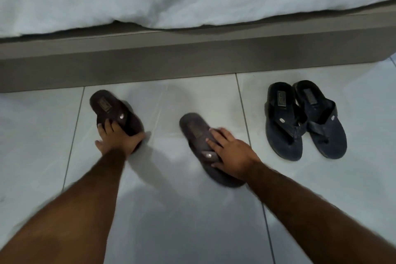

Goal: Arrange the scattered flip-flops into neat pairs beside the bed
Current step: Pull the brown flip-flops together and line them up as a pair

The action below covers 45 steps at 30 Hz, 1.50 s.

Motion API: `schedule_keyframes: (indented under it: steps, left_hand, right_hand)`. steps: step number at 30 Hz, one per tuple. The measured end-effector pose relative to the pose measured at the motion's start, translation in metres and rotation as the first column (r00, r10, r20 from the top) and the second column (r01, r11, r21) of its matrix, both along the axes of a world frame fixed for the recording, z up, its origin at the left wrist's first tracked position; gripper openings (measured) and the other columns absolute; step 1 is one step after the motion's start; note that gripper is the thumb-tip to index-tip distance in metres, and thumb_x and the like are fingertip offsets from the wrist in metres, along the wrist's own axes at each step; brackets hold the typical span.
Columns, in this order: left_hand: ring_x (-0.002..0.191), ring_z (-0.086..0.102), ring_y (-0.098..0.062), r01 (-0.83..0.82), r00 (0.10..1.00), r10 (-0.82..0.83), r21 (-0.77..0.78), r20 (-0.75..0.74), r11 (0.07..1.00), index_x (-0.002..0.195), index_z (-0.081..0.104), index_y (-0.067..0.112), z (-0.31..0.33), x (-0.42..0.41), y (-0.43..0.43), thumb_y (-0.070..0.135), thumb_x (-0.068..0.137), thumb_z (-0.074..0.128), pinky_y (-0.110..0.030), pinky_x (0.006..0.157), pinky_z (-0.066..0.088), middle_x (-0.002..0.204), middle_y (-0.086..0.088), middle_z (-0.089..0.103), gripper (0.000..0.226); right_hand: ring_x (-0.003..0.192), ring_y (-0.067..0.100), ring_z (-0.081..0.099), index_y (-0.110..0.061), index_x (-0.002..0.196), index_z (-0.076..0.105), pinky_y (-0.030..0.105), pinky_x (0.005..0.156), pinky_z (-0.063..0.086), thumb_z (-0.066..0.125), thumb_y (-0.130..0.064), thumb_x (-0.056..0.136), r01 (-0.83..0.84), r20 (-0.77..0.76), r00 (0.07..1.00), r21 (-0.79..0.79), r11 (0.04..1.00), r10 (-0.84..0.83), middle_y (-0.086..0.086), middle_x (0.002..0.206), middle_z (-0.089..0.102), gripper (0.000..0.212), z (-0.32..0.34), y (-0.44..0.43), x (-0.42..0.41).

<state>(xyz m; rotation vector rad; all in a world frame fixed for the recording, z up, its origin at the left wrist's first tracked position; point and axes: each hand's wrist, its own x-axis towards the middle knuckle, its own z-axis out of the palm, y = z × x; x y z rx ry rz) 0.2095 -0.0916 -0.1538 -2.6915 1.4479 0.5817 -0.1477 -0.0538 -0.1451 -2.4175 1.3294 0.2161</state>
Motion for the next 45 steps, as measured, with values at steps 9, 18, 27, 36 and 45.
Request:
schedule_keyframes:
  steps: [9, 18, 27, 36, 45]
  left_hand:
    - [0.152, 0.017, -0.032, 0.258, 0.966, -0.259, -0.196, 0.025, 0.946, 0.145, 0.040, 0.008, -0.020, -0.019, 0.041, 0.060, 0.083, 0.064, -0.058, 0.116, 0.030, 0.160, -0.010, 0.033, 0.085]
    - [0.149, 0.016, -0.042, 0.201, 0.978, -0.199, 0.028, -0.057, 0.979, 0.155, 0.027, 0.013, -0.007, -0.018, -0.053, 0.038, 0.096, 0.055, -0.057, 0.118, 0.027, 0.165, -0.013, 0.018, 0.070]
    - [0.138, 0.037, -0.045, 0.107, 0.994, -0.102, 0.144, -0.039, 0.984, 0.149, 0.038, 0.010, 0.005, -0.046, -0.079, 0.046, 0.094, 0.055, -0.058, 0.110, 0.039, 0.157, -0.022, 0.030, 0.068]
    - [0.135, 0.040, -0.044, -0.014, 1.000, 0.021, -0.495, 0.009, 0.869, 0.130, 0.052, -0.001, 0.006, -0.066, -0.007, 0.053, 0.093, 0.049, -0.057, 0.111, 0.036, 0.146, -0.027, 0.043, 0.065]
    - [0.142, 0.037, -0.022, 0.384, 0.868, -0.468, -0.374, -0.164, 0.844, 0.144, 0.047, 0.025, -0.009, -0.180, 0.144, 0.070, 0.087, 0.045, -0.049, 0.120, 0.026, 0.153, 0.001, 0.043, 0.073]
  right_hand:
    - [0.139, 0.032, 0.030, -0.028, 0.157, 0.017, 0.045, 0.100, 0.048, 0.072, -0.055, 0.075, 0.175, -0.080, 0.983, 0.133, 0.976, -0.166, -0.005, 0.166, -0.011, 0.102, 0.009, -0.023, 0.032]
    - [0.140, 0.038, 0.029, -0.033, 0.150, 0.034, 0.049, 0.100, 0.046, 0.081, -0.041, 0.070, -0.186, 0.022, 0.983, 0.169, 0.968, 0.184, 0.001, 0.167, -0.006, 0.094, 0.004, 0.028, 0.069]
    - [0.135, 0.035, 0.036, -0.041, 0.140, 0.045, 0.047, 0.095, 0.050, 0.084, -0.032, 0.065, -0.284, 0.016, 0.958, 0.213, 0.935, 0.287, 0.003, 0.167, -0.005, 0.085, 0.016, 0.034, 0.047]
    - [0.151, 0.030, 0.017, -0.033, 0.152, 0.029, 0.047, 0.118, 0.027, 0.045, -0.064, 0.089, -0.126, 0.180, 0.976, -0.004, 0.992, 0.125, 0.007, 0.168, 0.006, 0.072, 0.017, 0.014, 0.017]
    - [0.154, 0.024, 0.008, -0.022, 0.156, 0.020, 0.048, 0.120, 0.021, 0.041, -0.043, 0.101, -0.107, 0.053, 0.993, -0.040, 0.993, 0.109, 0.001, 0.167, 0.009, 0.063, 0.047, -0.095, 0.131]
